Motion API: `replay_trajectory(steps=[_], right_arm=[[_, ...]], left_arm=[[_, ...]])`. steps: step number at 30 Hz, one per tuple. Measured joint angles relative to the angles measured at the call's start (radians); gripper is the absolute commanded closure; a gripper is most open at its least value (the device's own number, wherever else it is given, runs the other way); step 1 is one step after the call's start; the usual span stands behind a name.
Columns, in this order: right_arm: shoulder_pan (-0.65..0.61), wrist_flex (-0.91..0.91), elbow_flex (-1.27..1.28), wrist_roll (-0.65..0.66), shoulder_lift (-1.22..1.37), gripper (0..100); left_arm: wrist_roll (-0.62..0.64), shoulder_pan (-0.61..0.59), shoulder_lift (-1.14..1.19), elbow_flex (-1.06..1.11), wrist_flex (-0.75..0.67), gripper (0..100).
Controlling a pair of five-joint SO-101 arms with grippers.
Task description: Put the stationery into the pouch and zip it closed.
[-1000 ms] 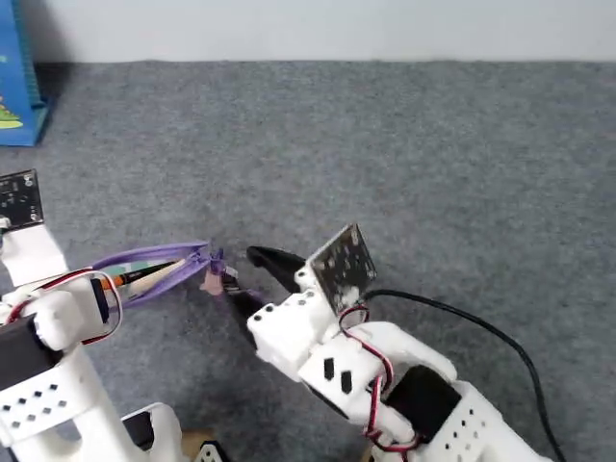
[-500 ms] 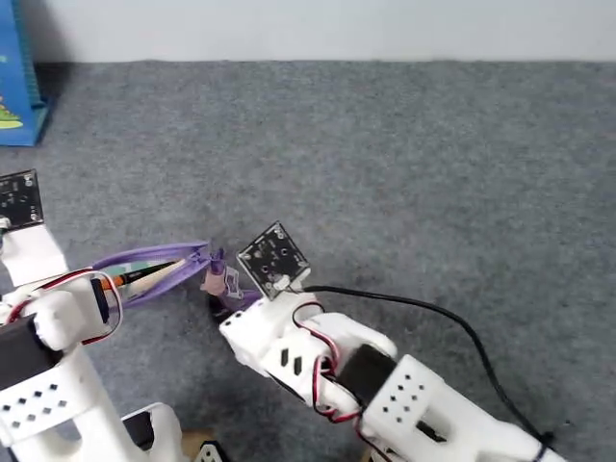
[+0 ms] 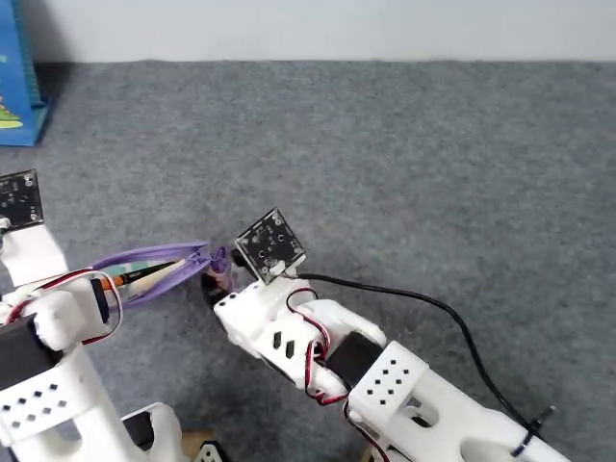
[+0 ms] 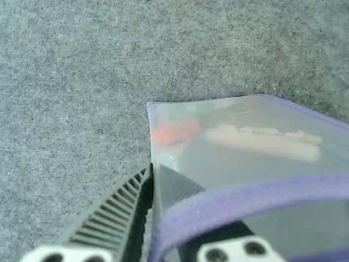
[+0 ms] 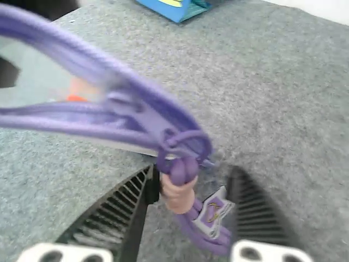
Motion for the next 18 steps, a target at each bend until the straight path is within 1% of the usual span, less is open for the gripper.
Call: replay_trajectory(steps=[1,3,6,10,13,15,18], right_arm=[[0.008,0.0,0.0,0.0,0.0,99.4],[0.02,0.0,0.0,0.0,0.0,98.0],[0.029,0.0,0.0,0.011,0.0,99.1],[0.029,-0.002,0.032,0.106,-0.011,99.1],[0.029,0.009,0.086,0.155,-0.086,99.1],[0.029,0.069,0.103,0.166,-0.164,99.1],[0.029,0.212,0.106,0.17,-0.31,99.1]], left_arm=[[0.0,0.0,0.0,0.0,0.0,99],[0.0,0.0,0.0,0.0,0.0,99],[0.0,0.0,0.0,0.0,0.0,99],[0.0,0.0,0.0,0.0,0.0,99],[0.0,0.0,0.0,0.002,-0.002,99],[0.0,0.0,0.002,0.002,-0.023,99],[0.0,0.006,0.003,0.005,-0.061,98]])
